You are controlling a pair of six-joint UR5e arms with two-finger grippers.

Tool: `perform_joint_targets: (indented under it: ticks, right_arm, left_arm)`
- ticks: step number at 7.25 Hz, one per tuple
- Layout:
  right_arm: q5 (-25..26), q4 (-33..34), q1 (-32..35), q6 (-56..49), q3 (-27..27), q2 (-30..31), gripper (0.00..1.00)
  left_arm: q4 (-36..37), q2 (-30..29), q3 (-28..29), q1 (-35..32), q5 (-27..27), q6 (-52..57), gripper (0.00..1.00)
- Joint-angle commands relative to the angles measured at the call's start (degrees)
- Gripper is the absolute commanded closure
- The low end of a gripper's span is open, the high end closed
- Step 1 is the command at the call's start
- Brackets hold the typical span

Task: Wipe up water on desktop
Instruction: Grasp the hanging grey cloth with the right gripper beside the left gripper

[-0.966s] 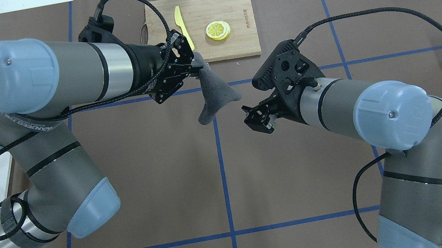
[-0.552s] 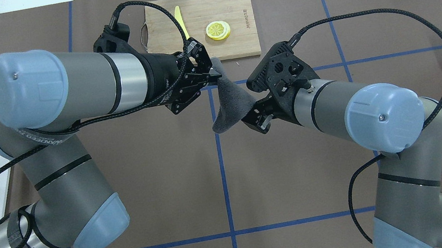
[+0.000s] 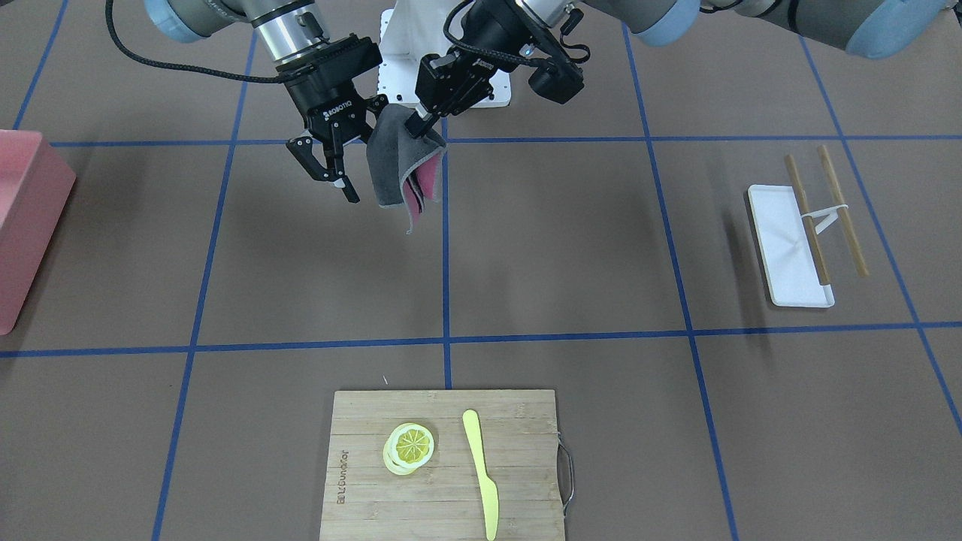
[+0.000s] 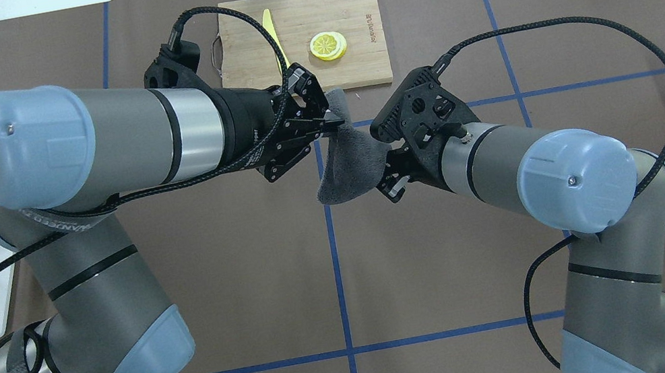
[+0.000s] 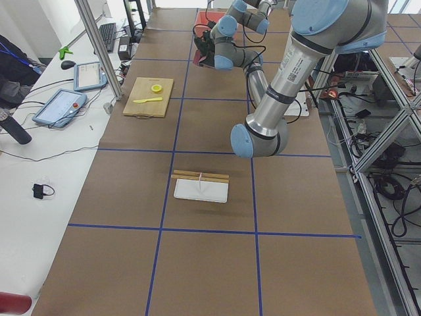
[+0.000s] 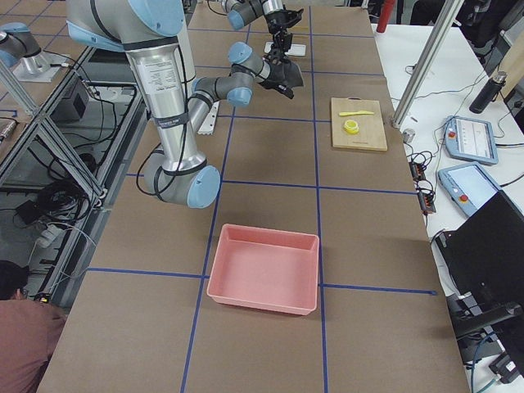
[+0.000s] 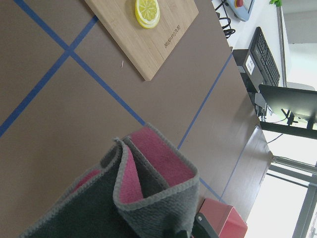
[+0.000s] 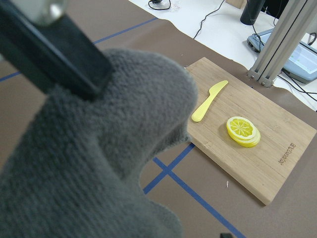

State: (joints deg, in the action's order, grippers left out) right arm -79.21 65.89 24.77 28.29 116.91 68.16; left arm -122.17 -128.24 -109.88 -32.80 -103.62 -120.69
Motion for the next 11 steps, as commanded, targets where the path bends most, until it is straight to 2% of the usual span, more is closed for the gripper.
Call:
perform_joint_targets:
  ticks: [1,2,3,4,5,8,9,10,11]
  right_arm:
    - [0.1,-0.1,-0.2,0.3,0.2,0.0,0.53]
    - [0.1,-0.1,-0.3,0.4,0.2,0.0,0.57]
    - [0.2,-0.1,-0.3,0.5,0.3,0.0,0.71]
    - [0.2,-0.3,-0.3,0.8,0.3,0.3,0.92]
    - [0.1,-0.3,-0.2,0.8,0.3,0.3,1.00]
    - [-0.2,-0.8,-0.1,0.9,0.9,0.7,1.00]
    - [-0.2,-0.8,0.3,1.1,1.3,0.7,1.00]
    - [-0.2,-0.7,0.7,9.2,1.5,1.2,1.00]
    - [-0.4,-0.2,1.1,12.1,1.5,1.2,1.00]
  left_arm:
    - [0.0,-0.1,-0.1,0.2,0.0,-0.8,1.00]
    - [0.0,-0.1,-0.2,0.2,0.0,-0.8,1.00]
    - [0.0,-0.1,-0.2,0.2,0.0,-0.8,1.00]
    - [0.0,0.0,-0.1,0.2,0.0,-0.8,1.00]
    - [0.0,0.1,0.0,0.2,0.0,-0.8,1.00]
    - [0.0,1.0,0.3,0.1,-0.1,0.3,1.00]
    - [0.0,2.1,0.3,0.0,-0.3,1.2,0.81]
    - [0.0,3.3,0.3,-0.2,0.0,5.3,0.03]
    - [0.0,4.0,0.3,-0.4,-0.1,6.2,0.02]
